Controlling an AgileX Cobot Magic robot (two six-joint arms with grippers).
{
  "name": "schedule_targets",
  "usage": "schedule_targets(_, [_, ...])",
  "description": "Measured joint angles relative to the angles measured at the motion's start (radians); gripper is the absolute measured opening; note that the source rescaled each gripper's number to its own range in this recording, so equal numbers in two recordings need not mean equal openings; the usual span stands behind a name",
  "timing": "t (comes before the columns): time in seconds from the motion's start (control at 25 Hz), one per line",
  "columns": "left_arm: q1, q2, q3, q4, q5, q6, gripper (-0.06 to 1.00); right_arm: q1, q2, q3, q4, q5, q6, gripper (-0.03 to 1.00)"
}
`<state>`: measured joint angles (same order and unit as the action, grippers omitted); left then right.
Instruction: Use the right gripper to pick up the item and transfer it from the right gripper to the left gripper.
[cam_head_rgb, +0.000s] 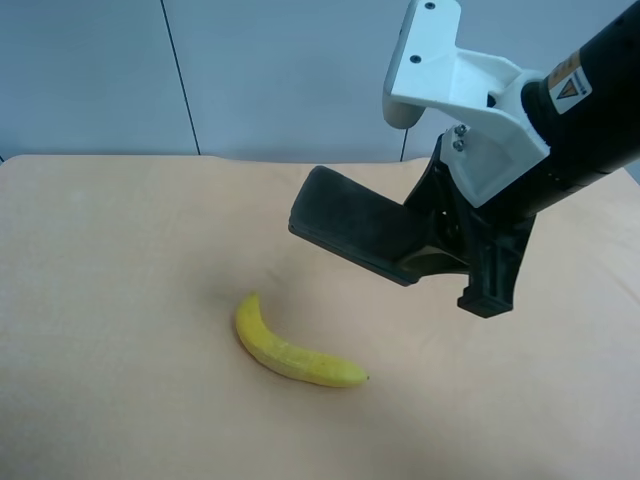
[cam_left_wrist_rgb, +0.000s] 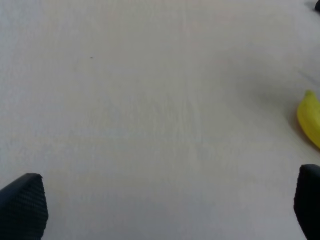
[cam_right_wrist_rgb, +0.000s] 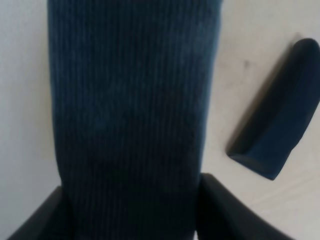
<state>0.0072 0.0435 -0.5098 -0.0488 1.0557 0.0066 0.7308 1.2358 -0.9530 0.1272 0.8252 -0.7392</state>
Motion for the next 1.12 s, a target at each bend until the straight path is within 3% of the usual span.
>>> schedule_targets(0.52, [0.0,0.001,0.0,0.0,0.0,0.0,1.0,0.001,0.076,-0.059,0.04,-0.014,-0.001,0.12])
schedule_targets(0.76, [0.0,0.094,-0.003,-0.026,0.001,0.001,1.0,0.013,0.124,-0.096,0.079,-0.021,-0.03,0.12])
schedule_targets(0.92, [0.0,0.23,-0.048,-0.133,0.003,0.001,1.0,0.079,0.156,-0.099,0.075,-0.036,-0.043,0.12])
schedule_targets(1.12, [0.0,0.413,-0.126,-0.346,0.003,0.044,1.0,0.177,0.2,-0.101,0.048,-0.087,-0.045,0.12])
